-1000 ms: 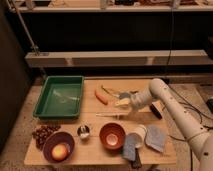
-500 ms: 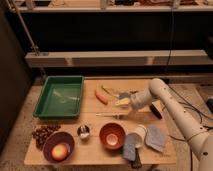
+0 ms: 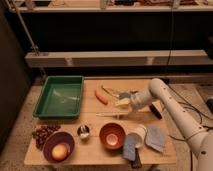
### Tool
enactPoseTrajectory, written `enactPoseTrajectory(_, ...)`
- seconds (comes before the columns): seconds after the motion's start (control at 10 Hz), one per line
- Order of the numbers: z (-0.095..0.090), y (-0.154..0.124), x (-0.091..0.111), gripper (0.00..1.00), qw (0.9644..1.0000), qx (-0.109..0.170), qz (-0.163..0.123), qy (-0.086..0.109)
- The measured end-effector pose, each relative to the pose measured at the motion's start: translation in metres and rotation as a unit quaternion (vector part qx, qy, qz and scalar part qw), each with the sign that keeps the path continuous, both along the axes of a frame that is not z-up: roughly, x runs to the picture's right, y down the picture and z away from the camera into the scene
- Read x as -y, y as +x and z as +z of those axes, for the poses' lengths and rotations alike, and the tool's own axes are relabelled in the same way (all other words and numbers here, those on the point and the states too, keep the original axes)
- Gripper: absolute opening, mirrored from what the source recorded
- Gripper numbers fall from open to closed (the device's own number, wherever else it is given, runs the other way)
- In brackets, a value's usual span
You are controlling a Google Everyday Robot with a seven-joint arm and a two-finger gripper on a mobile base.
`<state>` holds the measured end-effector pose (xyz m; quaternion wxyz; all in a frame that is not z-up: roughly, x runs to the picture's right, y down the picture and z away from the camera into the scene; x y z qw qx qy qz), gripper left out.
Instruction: Place fork in plastic cup
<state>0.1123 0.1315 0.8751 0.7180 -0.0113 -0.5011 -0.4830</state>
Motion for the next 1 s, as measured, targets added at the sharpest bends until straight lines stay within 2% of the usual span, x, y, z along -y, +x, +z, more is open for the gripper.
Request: enactPoseTrajectory(1.0, 0.0012, -0.0022, -0.0024, 0.80, 1.0000, 0.001, -0.004, -0.002)
